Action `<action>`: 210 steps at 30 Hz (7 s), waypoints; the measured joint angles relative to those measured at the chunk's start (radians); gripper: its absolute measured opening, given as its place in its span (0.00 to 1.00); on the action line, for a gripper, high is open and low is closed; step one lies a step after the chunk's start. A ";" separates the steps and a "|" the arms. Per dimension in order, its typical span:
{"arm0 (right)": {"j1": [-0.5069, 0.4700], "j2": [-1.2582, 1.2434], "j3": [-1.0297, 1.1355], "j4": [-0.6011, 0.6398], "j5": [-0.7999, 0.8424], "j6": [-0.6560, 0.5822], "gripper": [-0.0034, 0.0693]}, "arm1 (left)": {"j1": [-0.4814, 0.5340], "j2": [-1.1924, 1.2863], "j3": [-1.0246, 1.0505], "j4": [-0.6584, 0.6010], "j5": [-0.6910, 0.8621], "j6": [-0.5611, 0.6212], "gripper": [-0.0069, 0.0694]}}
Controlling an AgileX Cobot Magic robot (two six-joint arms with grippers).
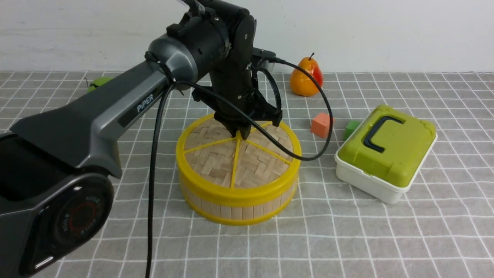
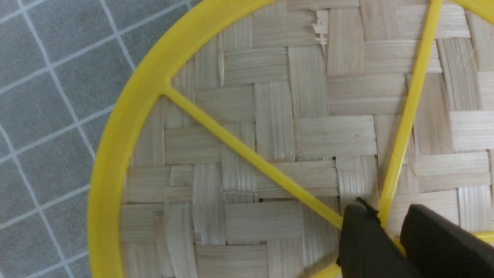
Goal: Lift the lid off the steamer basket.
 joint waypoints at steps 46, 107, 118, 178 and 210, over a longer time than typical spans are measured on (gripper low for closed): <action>0.000 0.000 0.000 0.000 0.000 0.000 0.38 | 0.410 -0.168 0.600 0.120 -0.343 -0.239 0.23; 0.000 0.000 0.000 0.000 0.000 0.000 0.38 | 0.409 -2.122 2.031 -0.049 -0.658 -0.233 0.07; 0.000 0.000 0.000 0.000 0.000 0.000 0.38 | 0.410 -2.155 2.126 -0.028 -0.725 -0.233 0.07; 0.000 0.000 0.000 0.000 0.000 0.000 0.38 | 0.449 -2.279 2.314 -0.029 -0.844 -0.005 0.07; 0.000 0.000 0.000 0.000 0.000 0.000 0.38 | 0.449 -2.279 2.314 -0.034 -0.844 -0.004 0.09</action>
